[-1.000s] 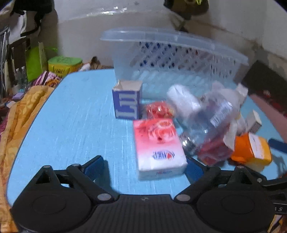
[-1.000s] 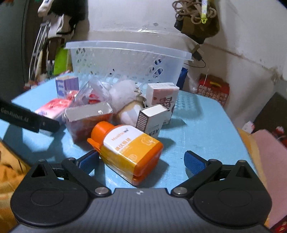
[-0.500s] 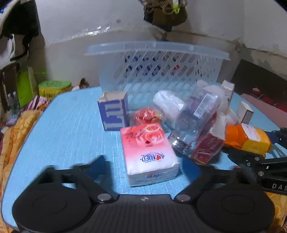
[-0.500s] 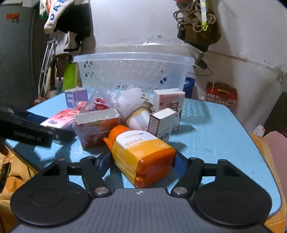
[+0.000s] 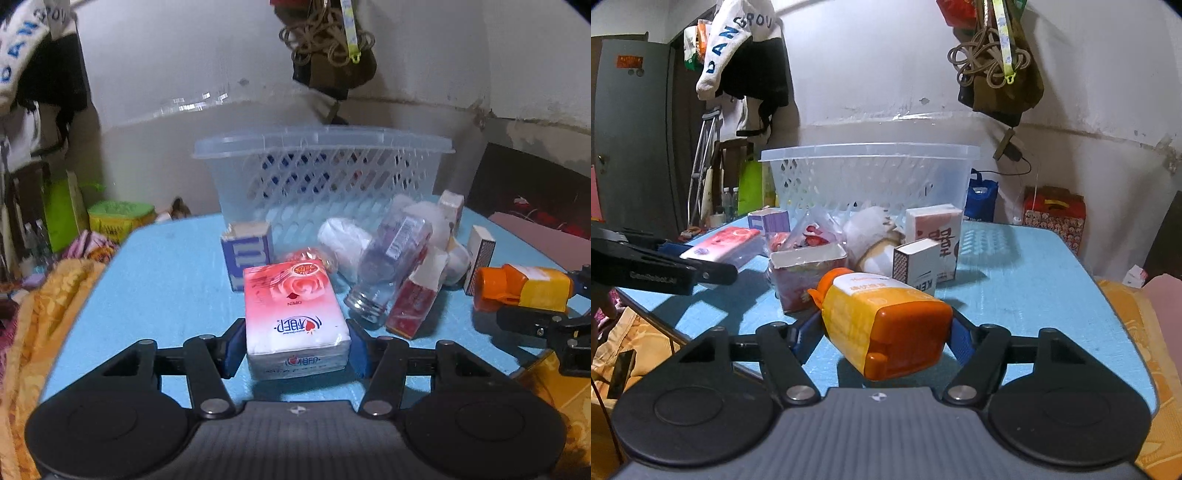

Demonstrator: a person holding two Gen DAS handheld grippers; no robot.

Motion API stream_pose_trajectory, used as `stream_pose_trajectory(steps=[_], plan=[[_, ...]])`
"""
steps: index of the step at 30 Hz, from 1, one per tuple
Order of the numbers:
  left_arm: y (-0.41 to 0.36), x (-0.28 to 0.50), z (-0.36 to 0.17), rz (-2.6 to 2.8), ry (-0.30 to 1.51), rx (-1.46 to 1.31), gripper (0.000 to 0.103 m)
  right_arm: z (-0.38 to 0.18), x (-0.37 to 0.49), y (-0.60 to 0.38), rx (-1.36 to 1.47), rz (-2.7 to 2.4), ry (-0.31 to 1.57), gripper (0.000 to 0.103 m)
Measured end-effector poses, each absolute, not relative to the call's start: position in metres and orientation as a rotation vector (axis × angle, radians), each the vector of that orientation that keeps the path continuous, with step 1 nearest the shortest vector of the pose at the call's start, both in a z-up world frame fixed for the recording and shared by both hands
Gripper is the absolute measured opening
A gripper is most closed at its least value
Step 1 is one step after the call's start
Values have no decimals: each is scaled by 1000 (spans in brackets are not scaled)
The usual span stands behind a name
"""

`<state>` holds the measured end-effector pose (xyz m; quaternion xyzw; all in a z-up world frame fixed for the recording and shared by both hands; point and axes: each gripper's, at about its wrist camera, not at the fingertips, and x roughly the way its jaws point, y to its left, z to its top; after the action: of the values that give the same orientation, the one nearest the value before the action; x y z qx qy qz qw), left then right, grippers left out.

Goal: Organize objects
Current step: 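Carry the bottle and tissue pack into the clear basket and open both tools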

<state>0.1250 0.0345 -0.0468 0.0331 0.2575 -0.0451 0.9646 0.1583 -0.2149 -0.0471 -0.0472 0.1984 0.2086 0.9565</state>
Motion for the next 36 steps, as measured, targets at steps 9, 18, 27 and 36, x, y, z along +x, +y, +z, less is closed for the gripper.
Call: stream_pose_trajectory(steps=[9, 18, 27, 36], plan=[[44, 108, -24, -79, 409, 34, 59, -18, 150, -244, 4, 421, 293, 72], [40, 120, 33, -122, 302, 11, 59, 55, 183, -234, -42, 390, 218, 72], [31, 270, 83, -117, 380, -78, 59, 67, 327, -167, -185, 330, 384, 72], [35, 318, 46, -40, 414, -64, 101, 42, 363, -168, -169, 305, 385, 93]])
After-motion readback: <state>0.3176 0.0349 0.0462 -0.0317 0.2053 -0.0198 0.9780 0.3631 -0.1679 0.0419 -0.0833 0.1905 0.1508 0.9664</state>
